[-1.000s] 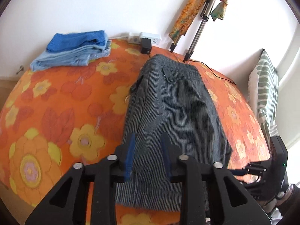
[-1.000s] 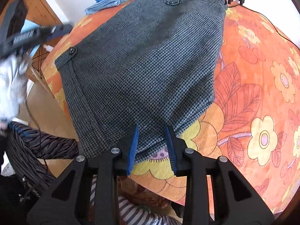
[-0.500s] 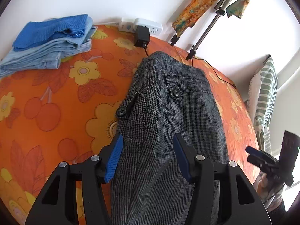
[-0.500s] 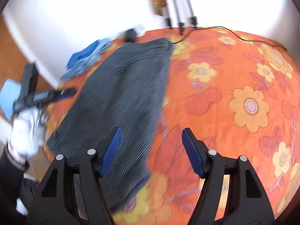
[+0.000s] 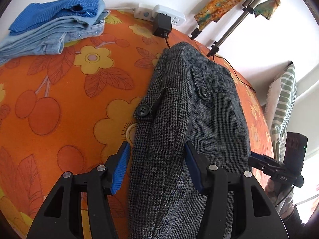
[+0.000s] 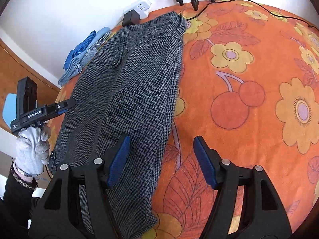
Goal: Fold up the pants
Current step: 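Grasp the leg hems of the folded shorts with both tools, then lift the hems with both tools and fold them toward the waistband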
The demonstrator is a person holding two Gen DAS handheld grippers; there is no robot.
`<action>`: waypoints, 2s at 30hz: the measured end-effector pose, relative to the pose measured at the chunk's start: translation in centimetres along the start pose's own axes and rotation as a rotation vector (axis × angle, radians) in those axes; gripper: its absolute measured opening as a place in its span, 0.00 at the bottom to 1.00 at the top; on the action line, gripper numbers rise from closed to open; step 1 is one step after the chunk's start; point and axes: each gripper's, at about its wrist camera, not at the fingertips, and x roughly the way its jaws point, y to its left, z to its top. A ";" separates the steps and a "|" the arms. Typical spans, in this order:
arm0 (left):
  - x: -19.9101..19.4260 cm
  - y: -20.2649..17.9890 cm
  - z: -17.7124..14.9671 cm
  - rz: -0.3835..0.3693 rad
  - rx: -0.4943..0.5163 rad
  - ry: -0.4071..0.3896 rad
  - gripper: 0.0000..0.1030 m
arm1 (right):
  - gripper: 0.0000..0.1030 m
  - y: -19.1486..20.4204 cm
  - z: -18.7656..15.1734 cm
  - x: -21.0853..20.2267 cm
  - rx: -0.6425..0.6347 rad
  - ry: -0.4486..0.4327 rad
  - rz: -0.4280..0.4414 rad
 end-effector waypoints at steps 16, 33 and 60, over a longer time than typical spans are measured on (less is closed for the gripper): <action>0.9 -0.5 -0.1 -0.020 0.041 0.025 0.25 | 0.49 0.1 1.0 1.1 -0.043 -0.004 0.085; 1.1 -0.4 -0.1 -0.023 0.031 0.002 0.12 | 0.16 0.0 0.8 1.9 0.005 0.037 0.189; -3.5 -4.1 1.7 -0.243 0.003 -0.127 0.06 | 0.05 -1.1 2.9 -5.0 0.053 -0.126 0.333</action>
